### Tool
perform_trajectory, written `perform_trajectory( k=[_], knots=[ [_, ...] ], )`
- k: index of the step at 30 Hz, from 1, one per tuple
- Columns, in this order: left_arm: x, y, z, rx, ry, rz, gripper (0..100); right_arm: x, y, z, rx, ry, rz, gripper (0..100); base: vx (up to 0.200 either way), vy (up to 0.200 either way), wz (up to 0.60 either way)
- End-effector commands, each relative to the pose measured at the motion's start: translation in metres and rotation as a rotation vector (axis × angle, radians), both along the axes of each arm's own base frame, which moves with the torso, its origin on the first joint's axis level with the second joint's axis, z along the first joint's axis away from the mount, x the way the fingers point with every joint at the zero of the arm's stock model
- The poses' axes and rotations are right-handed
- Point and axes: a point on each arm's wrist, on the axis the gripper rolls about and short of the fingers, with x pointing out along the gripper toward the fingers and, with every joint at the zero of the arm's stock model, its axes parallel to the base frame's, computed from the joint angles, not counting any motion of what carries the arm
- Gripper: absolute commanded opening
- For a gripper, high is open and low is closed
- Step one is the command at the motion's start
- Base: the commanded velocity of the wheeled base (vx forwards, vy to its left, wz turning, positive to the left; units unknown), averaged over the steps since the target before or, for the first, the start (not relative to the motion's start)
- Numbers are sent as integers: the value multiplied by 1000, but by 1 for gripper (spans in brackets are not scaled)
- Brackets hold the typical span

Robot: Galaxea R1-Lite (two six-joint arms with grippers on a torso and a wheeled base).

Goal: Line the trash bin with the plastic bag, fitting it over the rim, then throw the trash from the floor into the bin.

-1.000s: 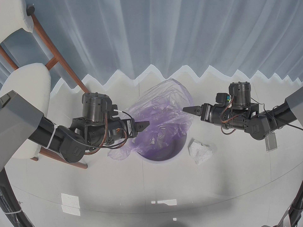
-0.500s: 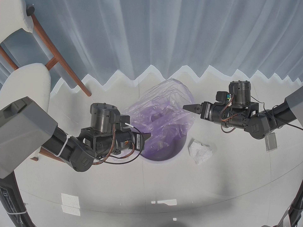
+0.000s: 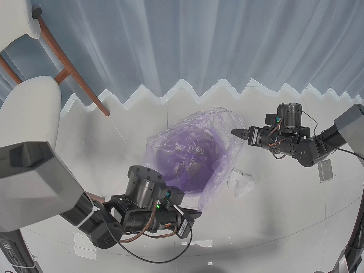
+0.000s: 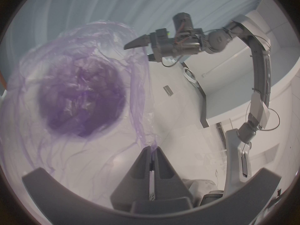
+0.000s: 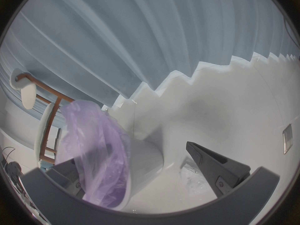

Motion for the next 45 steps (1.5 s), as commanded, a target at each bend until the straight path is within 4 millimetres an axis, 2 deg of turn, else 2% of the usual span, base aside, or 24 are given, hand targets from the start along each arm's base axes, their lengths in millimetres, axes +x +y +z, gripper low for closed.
perform_trajectory(
  k=[1, 4, 8, 11, 12, 14, 15, 19, 25, 30, 35, 40, 41, 45],
  knots=[
    [-8, -16, -30, 42, 33, -71, 0, 8, -13, -19, -23, 34, -35, 100, 0, 0, 0],
    [-6, -17, -43, 66, 29, -80, 0, 11, -22, -23, -33, 41, -53, 100, 0, 0, 0],
    [-5, -18, -57, 100, 44, -71, 0, 3, -29, -26, -50, 57, -56, 100, 0, 0, 0],
    [0, -23, -58, 79, 24, -63, 0, -16, -32, 7, -18, 1, -43, 100, 0, 0, 0],
    [1, -24, -60, 71, 18, -60, 0, -29, -32, 20, 0, -12, -20, 100, 0, 0, 0],
    [3, -26, -61, 64, 10, -59, 0, -46, -32, 28, 6, -9, 5, 100, 0, 0, 0],
    [3, -29, -62, 63, 8, -65, 0, -62, -28, 33, 5, 3, 31, 100, 0, 0, 0],
    [4, -34, -61, 55, -3, -70, 0, -92, -13, 32, 8, 83, 120, 100, 0, 0, 0],
    [6, -38, -55, 41, -37, -53, 0, -111, 11, 24, 48, 168, 205, 100, 0, 0, 0],
    [9, -37, -54, 34, -45, -45, 0, -101, 21, 36, 105, 159, 200, 100, 0, 0, 0],
    [10, -38, -54, 20, -61, -46, 0, -79, 44, 14, 120, 213, 204, 100, 0, 0, 0],
    [8, -39, -58, 30, -54, -46, 0, -67, 51, 1, 106, 228, 192, 100, 0, 0, 0],
    [9, -39, -59, 38, -61, -27, 0, -62, 53, -12, 91, 244, 190, 100, 0, 0, 0],
    [9, -39, -59, 43, -67, -15, 0, -51, 53, -29, 61, 203, 171, 100, 0, 0, 0]
  ],
)
